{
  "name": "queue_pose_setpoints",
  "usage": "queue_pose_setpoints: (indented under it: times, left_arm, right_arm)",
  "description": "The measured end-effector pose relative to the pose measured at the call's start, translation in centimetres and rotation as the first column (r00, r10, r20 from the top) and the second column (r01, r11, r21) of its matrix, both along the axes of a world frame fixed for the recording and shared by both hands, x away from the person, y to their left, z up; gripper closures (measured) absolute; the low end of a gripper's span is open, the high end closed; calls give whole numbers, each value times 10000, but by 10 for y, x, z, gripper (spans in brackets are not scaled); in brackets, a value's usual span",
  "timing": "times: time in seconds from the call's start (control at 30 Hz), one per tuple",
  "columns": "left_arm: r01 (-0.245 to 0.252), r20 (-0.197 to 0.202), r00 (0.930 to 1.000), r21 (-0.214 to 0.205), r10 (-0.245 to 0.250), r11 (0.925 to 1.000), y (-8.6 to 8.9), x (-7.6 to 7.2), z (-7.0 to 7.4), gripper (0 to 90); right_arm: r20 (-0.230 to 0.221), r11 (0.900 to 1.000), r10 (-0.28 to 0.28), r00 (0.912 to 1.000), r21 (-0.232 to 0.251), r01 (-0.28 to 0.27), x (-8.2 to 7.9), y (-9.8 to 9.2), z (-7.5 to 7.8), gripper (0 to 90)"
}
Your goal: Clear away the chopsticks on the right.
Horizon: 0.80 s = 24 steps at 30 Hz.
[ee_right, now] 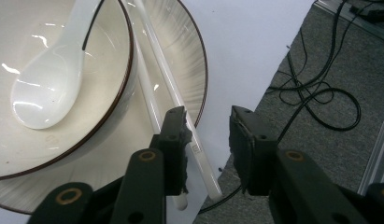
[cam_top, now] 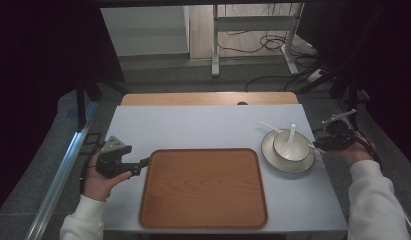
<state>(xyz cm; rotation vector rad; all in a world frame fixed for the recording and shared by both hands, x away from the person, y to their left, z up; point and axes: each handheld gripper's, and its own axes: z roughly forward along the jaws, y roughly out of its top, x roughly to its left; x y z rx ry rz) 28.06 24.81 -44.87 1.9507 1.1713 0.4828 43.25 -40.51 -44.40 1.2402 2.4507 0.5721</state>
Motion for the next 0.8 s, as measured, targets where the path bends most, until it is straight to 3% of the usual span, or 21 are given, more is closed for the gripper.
queue_pose_setpoints:
  times: [0.27,0.8]
  left_arm:
    - [-46,7,10000,-16,46,10000,1,0,0,196]
    - [-70,2,10000,-16,70,10000,2,0,0,196]
  right_arm:
    - [-208,9991,335,9992,-234,-340,6,6,-7,641]
    - [-451,9984,444,9980,-337,-459,12,9,-11,644]
